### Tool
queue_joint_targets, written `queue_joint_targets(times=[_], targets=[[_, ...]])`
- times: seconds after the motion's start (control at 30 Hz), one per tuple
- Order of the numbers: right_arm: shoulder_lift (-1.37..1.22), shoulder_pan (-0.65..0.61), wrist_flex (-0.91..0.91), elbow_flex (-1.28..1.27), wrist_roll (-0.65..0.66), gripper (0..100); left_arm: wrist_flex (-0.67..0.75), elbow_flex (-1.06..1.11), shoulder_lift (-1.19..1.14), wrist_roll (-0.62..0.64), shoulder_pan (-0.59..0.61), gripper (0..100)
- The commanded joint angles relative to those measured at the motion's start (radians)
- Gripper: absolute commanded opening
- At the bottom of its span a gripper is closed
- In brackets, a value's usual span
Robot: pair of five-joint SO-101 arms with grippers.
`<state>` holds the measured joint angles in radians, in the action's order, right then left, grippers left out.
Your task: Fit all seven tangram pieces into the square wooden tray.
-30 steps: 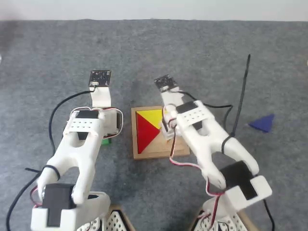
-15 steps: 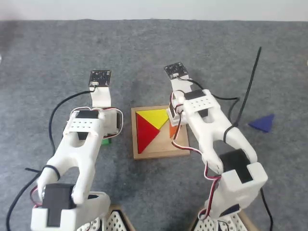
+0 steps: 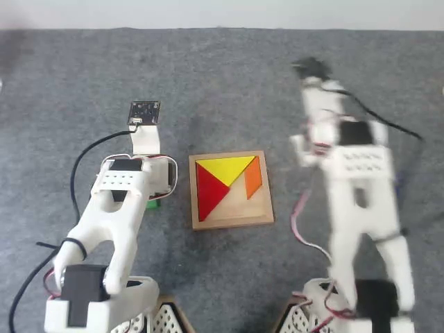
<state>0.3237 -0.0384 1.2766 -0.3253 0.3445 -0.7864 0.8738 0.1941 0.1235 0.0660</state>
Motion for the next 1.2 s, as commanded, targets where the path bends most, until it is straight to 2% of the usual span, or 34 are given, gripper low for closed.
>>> queue_joint_targets(times=[0.0,0.13,0.23,0.3,0.43,0.53,0.63,0.9,1.07,1.17], targets=[[0.071,0.179,-0.012,-0.106,0.169,39.6,0.021,-0.002,0.003,-0.015,0.0,2],[0.015,0.306,-0.028,-0.166,0.158,39.6,0.026,-0.002,0.005,-0.015,0.026,2],[-0.053,0.366,-0.107,-0.175,0.147,39.6,0.026,-0.004,0.005,-0.015,0.034,2],[-0.099,0.383,-0.14,-0.172,0.077,39.6,0.026,-0.002,0.003,-0.015,0.031,2],[-0.156,0.321,-0.136,-0.183,-0.084,39.6,0.023,-0.015,0.006,-0.031,0.051,2],[-0.156,0.223,-0.142,-0.238,-0.16,39.6,0.018,-0.076,0.003,-0.078,0.133,2],[-0.154,0.124,-0.236,-0.35,-0.215,39.6,-0.043,-0.17,0.003,-0.08,0.21,2],[0.045,0.143,-0.424,-0.609,-0.198,39.5,-0.244,-0.366,0.003,-0.083,0.229,2],[0.272,0.134,-0.481,-0.76,-0.183,39.5,-0.281,-0.3,0.005,-0.252,0.235,2],[0.344,0.137,-0.475,-0.801,-0.118,39.5,-0.305,-0.231,0.005,-0.413,0.236,6]])
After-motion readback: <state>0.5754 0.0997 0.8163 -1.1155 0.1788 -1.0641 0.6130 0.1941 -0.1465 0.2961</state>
